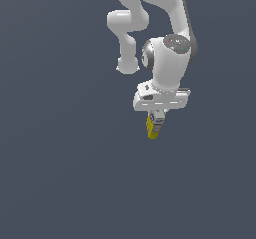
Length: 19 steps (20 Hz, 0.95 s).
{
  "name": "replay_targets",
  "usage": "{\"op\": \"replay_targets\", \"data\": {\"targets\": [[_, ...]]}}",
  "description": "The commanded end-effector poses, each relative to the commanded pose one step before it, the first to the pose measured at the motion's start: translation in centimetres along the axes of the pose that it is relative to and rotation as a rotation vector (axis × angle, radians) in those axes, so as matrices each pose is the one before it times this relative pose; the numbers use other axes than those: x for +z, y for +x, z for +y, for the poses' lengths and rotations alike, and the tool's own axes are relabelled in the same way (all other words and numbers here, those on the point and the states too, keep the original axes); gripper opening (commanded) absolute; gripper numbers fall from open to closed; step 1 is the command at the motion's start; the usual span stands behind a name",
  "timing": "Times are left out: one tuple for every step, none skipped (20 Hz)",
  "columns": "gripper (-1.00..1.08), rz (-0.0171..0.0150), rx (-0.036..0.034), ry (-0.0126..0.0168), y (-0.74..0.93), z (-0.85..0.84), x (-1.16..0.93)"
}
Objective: Pick up the object and move it to a goal position.
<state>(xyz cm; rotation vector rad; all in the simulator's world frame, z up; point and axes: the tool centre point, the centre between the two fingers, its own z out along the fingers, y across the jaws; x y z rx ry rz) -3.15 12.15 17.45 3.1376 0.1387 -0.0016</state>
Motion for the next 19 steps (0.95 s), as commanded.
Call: {"op": "replay_targets", "data": {"targets": [[-1.0,0.00124,-0.00105,-0.00033,-0.903,-1.139,-1.227],[-1.0,0.0,0.0,0.0,-0.446,-0.527,-0.578],[-1.0,0.00005,-0.00008,-0.00068,-0.485,-0.592,-0.627],[-1.0,0.0,0.0,0.0,-0.487,-0.585,-0.642],[-1.0,0.0,0.0,0.0,-0.459,-0.562,-0.616],[-1.0,0.0,0.0,0.0,-0.429,-0.536,-0.585],[-1.0,0.0,0.0,0.0,-0.399,-0.508,-0.552],[-1.0,0.0,0.0,0.0,-0.37,-0.474,-0.516],[-1.0,0.0,0.0,0.0,-0.34,-0.438,-0.476],[-1.0,0.0,0.0,0.0,-0.308,-0.4,-0.434],[-1.0,0.0,0.0,0.0,-0.275,-0.362,-0.392],[-1.0,0.0,0.0,0.0,-0.241,-0.324,-0.349],[-1.0,0.0,0.0,0.0,-0.205,-0.287,-0.306],[-1.0,0.0,0.0,0.0,-0.168,-0.249,-0.262],[-1.0,-0.00015,0.00007,0.00067,-0.126,-0.191,-0.219],[-1.0,0.0,0.0,0.0,-0.092,-0.174,-0.173],[-1.0,0.0,0.0,0.0,-0.054,-0.134,-0.126],[-1.0,-0.00007,0.0001,0.00068,-0.017,-0.063,-0.08],[-1.0,0.0,0.0,0.0,-0.002,-0.027,-0.022]]}}
